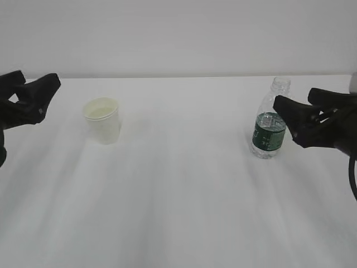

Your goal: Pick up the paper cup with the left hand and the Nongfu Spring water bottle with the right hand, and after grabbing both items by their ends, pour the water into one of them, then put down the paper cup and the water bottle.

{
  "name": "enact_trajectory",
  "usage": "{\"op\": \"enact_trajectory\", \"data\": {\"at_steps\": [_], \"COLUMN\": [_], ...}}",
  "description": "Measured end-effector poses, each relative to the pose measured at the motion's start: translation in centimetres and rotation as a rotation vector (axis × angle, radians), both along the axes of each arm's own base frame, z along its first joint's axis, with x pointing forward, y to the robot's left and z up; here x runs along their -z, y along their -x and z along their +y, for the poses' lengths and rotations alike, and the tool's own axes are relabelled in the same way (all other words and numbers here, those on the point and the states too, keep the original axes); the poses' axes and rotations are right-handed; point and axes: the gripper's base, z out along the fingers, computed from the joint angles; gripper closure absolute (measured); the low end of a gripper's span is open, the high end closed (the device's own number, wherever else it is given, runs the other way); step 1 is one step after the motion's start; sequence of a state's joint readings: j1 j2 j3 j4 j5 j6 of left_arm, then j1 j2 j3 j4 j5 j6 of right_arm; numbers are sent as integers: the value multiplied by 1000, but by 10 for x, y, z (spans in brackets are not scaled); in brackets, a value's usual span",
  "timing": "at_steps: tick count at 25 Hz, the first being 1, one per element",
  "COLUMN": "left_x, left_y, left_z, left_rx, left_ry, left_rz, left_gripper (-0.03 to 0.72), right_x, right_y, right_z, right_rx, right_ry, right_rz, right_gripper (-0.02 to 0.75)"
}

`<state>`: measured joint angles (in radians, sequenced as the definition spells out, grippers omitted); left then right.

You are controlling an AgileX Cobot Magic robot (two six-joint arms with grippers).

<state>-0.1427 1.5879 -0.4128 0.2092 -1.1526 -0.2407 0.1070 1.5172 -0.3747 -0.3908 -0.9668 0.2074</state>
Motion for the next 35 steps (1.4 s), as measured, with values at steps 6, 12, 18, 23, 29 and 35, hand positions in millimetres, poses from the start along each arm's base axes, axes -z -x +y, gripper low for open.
{"op": "enact_trajectory", "data": {"at_steps": [6,12,18,23,29,35], "left_x": [-16,-40,-70,-86,-103,-114], "left_y": [5,15,31,44,60,74], "left_z": [1,2,4,7,10,11], "left_rx": [0,0,0,-7,-21,-18], "left_ry": [9,22,39,35,24,-10], "left_rz": [-60,-153,-271,-311,-335,-341], "left_gripper": [111,112,112,118,136,137], "right_x": [-18,-35,-50,-65,-85,-98], "right_y": [9,18,29,40,60,81], "right_z": [-2,-5,-7,-10,-16,-22], "right_rx": [13,28,48,66,103,145], "right_ry": [21,26,17,19,31,45], "right_rz": [-34,-65,-82,-111,-154,-177], "right_gripper": [148,148,149,148,149,149]}}
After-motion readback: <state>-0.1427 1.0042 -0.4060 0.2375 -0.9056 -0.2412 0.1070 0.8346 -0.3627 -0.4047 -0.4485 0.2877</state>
